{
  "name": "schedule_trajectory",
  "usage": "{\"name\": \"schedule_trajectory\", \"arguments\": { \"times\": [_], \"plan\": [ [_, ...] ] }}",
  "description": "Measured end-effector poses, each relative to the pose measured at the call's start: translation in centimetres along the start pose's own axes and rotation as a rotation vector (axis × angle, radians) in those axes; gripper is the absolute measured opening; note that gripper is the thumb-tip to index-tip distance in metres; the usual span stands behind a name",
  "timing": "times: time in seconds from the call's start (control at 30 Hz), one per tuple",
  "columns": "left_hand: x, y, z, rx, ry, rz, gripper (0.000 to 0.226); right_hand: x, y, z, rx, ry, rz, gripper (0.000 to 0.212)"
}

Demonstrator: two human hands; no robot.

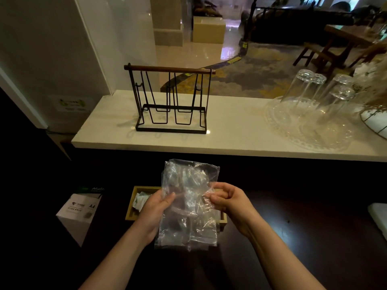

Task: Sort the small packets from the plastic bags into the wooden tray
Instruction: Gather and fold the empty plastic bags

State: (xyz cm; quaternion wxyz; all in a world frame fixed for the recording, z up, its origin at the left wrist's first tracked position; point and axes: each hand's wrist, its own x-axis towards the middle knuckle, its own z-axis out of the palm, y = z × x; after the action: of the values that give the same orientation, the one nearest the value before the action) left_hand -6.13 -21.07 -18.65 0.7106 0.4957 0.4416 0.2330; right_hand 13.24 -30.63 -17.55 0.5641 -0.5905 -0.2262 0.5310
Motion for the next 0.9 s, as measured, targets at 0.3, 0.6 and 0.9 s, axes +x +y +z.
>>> {"name": "schedule_trajectory", "arguments": {
  "times": [0.3, 0.6, 0.9],
  "plan": [
    [-0.2, 0.1, 0.7, -0.002, -0.105, -0.033, 0.023, 2.0, -1.7, 0.3, -0.123, 0.335, -0.185, 0.025],
    [-0.3, 0.7, 0.8, 0.08, 0.053, 0.137, 0.022, -0.3, 2.4, 1.8, 0.063, -0.254, 0.231, 0.053],
    [-0.4, 0.7, 0.9, 0.136, 0.021, 0.094, 0.058, -0.1, 2.4, 3.2, 0.049, 0.083, -0.028, 0.027]
  ]
}}
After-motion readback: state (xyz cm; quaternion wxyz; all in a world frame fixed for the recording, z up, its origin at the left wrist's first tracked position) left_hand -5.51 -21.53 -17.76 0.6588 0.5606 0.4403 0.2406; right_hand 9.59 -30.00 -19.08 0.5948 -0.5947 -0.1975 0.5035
